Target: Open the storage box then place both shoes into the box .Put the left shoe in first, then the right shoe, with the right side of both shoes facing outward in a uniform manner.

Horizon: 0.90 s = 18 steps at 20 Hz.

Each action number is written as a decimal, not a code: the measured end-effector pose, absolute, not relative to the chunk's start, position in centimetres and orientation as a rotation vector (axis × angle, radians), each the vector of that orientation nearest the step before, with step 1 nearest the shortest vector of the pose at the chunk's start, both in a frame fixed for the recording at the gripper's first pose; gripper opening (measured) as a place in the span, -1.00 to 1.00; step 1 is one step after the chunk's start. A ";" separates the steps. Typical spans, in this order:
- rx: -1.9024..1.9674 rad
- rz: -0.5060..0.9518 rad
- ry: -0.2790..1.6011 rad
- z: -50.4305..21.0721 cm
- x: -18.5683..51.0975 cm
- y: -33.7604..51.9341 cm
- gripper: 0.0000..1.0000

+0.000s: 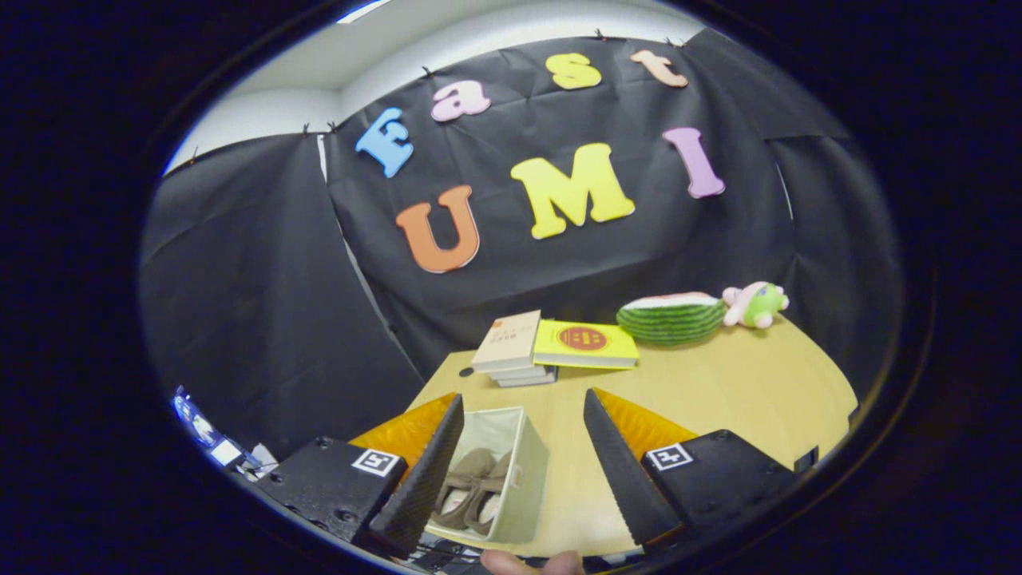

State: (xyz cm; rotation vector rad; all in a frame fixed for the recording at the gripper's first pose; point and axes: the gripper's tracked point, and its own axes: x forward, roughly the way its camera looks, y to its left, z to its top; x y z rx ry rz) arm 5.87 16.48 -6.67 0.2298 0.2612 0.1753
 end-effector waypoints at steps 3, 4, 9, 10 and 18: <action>0.151 0.094 0.098 -4.2 4.9 13.1 0.94; 0.126 0.078 0.064 -4.0 4.7 12.5 0.95; 0.072 0.042 -0.047 -3.3 2.4 10.7 0.95; 0.077 0.043 -0.042 -3.8 2.1 10.7 0.95; 0.015 0.046 -0.069 -4.4 1.5 9.7 0.97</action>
